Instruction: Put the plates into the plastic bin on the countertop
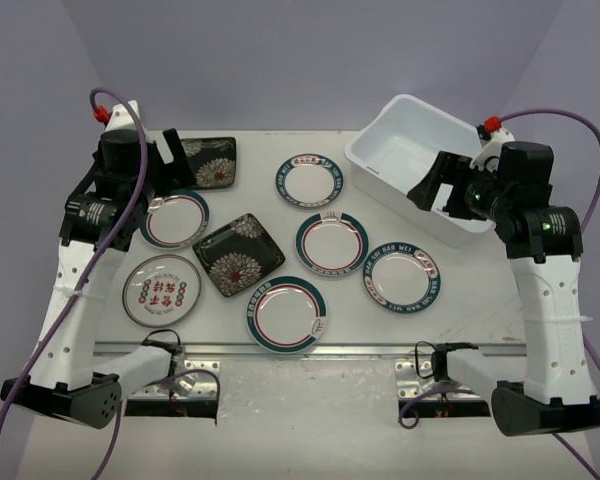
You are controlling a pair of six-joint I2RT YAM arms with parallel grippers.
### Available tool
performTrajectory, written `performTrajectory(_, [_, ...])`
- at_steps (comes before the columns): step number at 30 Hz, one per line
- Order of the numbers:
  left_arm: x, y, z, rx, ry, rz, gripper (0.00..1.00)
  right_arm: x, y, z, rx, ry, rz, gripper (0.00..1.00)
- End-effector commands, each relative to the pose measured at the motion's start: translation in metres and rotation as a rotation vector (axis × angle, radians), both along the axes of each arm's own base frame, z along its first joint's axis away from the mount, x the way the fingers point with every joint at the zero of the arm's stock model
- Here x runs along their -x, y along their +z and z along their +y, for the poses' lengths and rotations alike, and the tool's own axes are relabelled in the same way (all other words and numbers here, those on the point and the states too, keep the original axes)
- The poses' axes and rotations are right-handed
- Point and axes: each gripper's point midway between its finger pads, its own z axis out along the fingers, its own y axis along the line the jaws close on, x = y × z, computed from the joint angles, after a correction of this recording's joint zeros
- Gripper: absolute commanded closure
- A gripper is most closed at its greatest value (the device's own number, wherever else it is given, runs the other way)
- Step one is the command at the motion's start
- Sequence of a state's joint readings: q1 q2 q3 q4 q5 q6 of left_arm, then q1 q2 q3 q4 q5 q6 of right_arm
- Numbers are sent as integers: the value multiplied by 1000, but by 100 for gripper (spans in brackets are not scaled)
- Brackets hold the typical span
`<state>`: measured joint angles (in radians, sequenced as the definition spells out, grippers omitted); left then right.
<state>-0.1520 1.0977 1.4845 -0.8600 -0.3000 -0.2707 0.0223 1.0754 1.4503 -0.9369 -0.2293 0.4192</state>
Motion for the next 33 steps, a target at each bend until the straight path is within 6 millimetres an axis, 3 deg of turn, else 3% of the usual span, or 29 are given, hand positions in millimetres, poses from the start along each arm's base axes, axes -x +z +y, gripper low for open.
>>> performTrajectory(1, [0, 7, -3, 13, -6, -38, 0, -2, 5, -3, 6, -20, -31, 1])
performTrajectory(5, [-8, 4, -19, 75, -64, -59, 0, -3, 4, 7, -22, 31, -45, 1])
performTrajectory(8, [-20, -11, -20, 100, -40, -48, 0, -1, 1, 23, -73, 118, -54, 1])
performTrajectory(11, [-61, -51, -18, 133, -6, -17, 0, 0, 6, 38, -130, 203, -79, 1])
performTrajectory(13, [-92, -67, -2, 164, 35, 2, 0, 2, 9, 47, -165, 248, -85, 1])
performTrajectory(15, [-128, -82, 42, 182, 141, 24, 0, 6, 6, 55, -211, 280, -71, 1])
performTrajectory(16, [-140, -79, 57, 169, 186, 3, 0, 10, 11, 63, -254, 320, -83, 1])
performTrajectory(18, [-168, -88, 89, 143, 263, 5, 0, 15, 3, 70, -297, 349, -61, 1])
performTrajectory(20, [-197, -82, 104, 118, 250, -32, 0, 21, -1, 77, -336, 377, -47, 1])
performTrajectory(21, [-209, -108, 111, 95, 253, 22, 0, 24, -6, 78, -350, 375, -38, 1])
performTrajectory(24, [-248, -155, 138, 87, 252, 121, 0, 32, -12, 81, -369, 388, -24, 1])
performTrajectory(26, [-272, -180, 144, 126, 180, 182, 0, 33, -13, 80, -354, 382, -25, 1])
performTrajectory(28, [-284, -194, 146, 187, 97, 206, 0, 34, -7, 83, -351, 395, -29, 1])
performTrajectory(32, [-287, -224, 157, 293, 44, 214, 0, 31, -1, 87, -365, 413, -14, 1])
performTrajectory(33, [-288, -229, 149, 362, -13, 210, 0, 29, 1, 88, -367, 416, -12, 1])
